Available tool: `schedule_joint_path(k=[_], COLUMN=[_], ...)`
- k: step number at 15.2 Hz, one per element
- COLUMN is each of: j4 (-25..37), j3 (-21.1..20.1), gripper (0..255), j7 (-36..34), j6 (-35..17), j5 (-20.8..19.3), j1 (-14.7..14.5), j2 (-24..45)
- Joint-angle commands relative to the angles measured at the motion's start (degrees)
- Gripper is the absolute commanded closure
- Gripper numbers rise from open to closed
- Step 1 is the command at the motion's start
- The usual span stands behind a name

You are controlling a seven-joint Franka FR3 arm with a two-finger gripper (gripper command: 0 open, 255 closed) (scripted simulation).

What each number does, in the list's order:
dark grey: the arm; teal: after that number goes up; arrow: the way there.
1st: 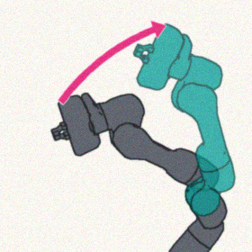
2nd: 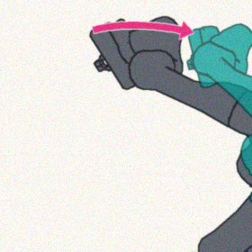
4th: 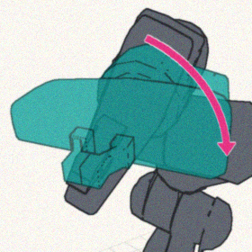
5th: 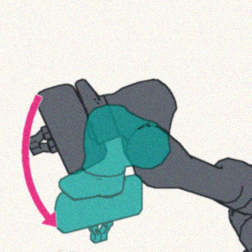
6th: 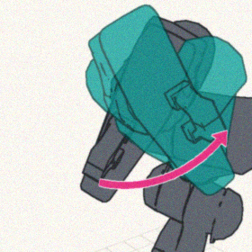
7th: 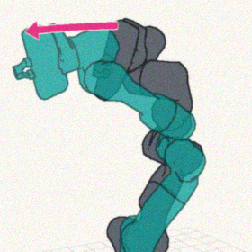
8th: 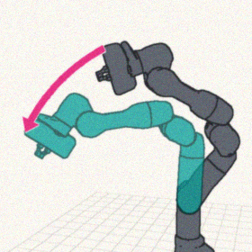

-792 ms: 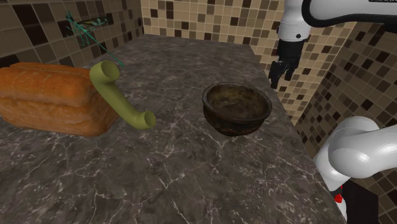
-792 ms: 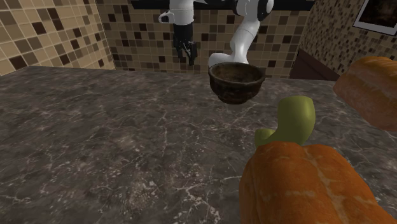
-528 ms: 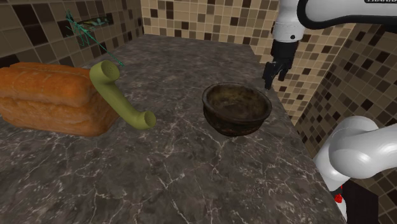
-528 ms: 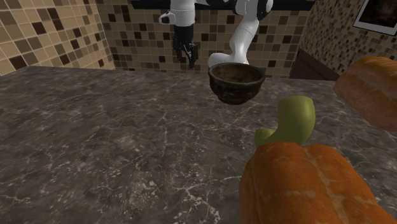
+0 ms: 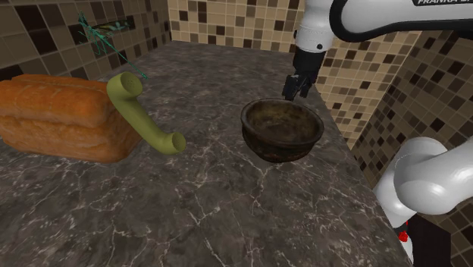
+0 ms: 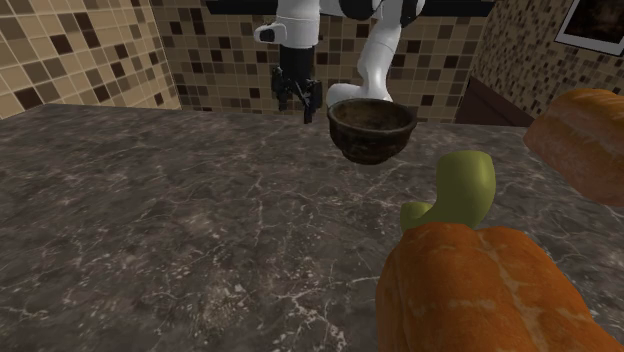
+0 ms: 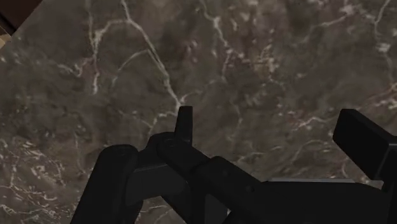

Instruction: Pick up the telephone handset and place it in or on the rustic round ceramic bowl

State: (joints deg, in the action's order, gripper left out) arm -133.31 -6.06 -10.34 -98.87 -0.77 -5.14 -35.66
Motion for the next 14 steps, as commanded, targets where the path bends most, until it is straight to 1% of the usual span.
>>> schedule_joint_path(k=[1, 8, 14], j4=[0.9, 5.7, 11.1], j3=[-1.5, -6.6, -11.3], gripper=[0, 0, 0], j7=[-0.5, -2.4, -4.3], j6=[-2.4, -10.6, -16.6], j5=[0.8, 1.7, 0.7], j1=[-1.1, -4.3, -6.2], j2=[1.5, 8.4, 14.7])
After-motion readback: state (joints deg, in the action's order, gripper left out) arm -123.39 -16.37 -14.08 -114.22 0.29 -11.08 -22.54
